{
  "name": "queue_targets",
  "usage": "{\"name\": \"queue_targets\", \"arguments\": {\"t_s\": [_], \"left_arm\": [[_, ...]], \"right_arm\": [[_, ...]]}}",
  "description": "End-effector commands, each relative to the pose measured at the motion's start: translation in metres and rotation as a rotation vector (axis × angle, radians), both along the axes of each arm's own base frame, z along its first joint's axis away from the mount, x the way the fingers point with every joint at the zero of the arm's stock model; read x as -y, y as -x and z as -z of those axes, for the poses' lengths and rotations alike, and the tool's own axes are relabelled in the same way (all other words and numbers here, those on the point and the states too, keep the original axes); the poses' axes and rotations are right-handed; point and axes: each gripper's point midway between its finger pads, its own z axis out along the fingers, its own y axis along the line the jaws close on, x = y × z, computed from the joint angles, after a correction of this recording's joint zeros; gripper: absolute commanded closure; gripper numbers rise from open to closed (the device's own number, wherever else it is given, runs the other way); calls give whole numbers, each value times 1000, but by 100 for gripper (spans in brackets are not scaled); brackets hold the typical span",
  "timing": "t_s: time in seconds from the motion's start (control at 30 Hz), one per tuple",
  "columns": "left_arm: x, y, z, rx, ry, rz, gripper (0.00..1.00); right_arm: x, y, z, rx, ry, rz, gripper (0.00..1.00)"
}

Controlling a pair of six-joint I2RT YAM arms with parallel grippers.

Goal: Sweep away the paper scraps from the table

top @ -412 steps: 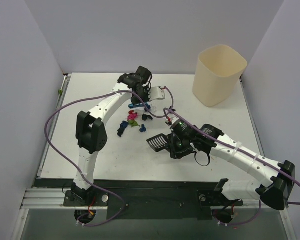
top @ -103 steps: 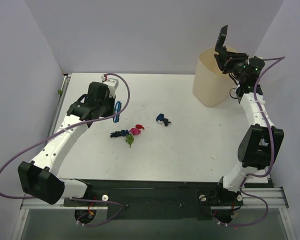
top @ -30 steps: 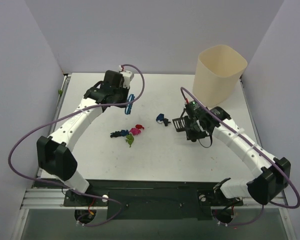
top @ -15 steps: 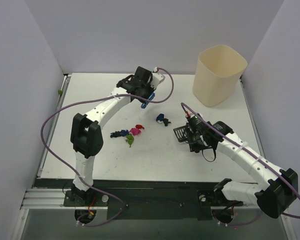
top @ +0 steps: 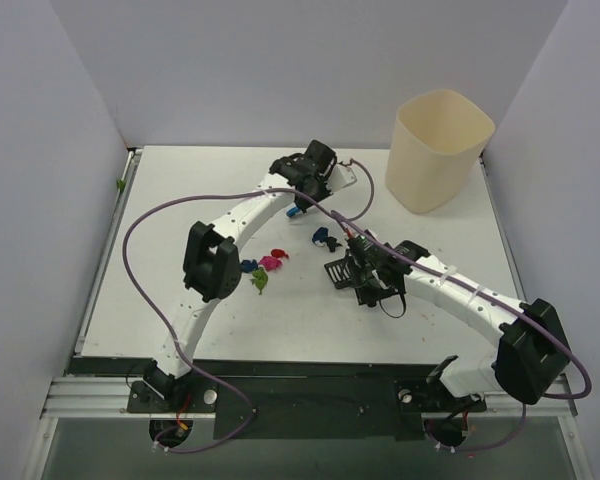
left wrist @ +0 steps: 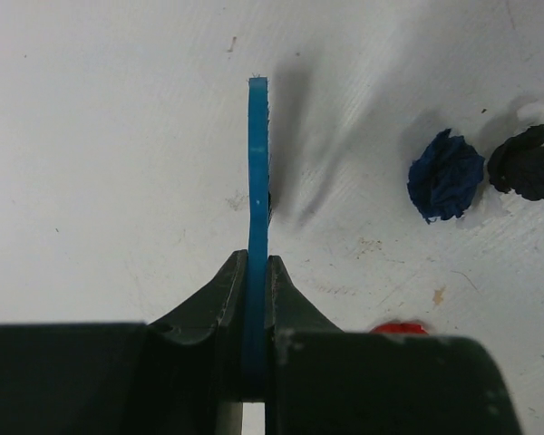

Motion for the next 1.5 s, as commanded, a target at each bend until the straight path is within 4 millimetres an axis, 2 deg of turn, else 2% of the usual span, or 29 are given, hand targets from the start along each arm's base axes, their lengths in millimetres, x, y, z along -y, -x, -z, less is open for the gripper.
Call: {"name": "queue_targets", "arguments": {"t_s": [0.0, 0.23, 0.57, 0.9, 1.27, 1.37, 1.47], "left_arm": [[21, 14, -5, -12, -52, 137, 100], [41, 59, 20, -148, -111, 340, 100], [65, 114, 3, -260, -29, 443, 100], [68, 133, -14, -274, -15, 456, 100], [72, 179, -18, -473, 85, 447, 100], [75, 182, -27, -486, 119, 415, 100], [78, 173, -35, -444, 144, 380, 100]], "right_arm": [[-7, -4, 5, -5, -7, -1, 100], [-13, -11, 6, -3, -4, -21, 100], [-20, -19, 3, -3, -5, -23, 100], [-21, -24, -11, -44, 27, 18, 100], [-18, -29, -13, -18, 48, 32, 100], [-18, -29, -11, -13, 44, 29, 100], [-18, -27, -11, -6, 46, 17, 100]]}}
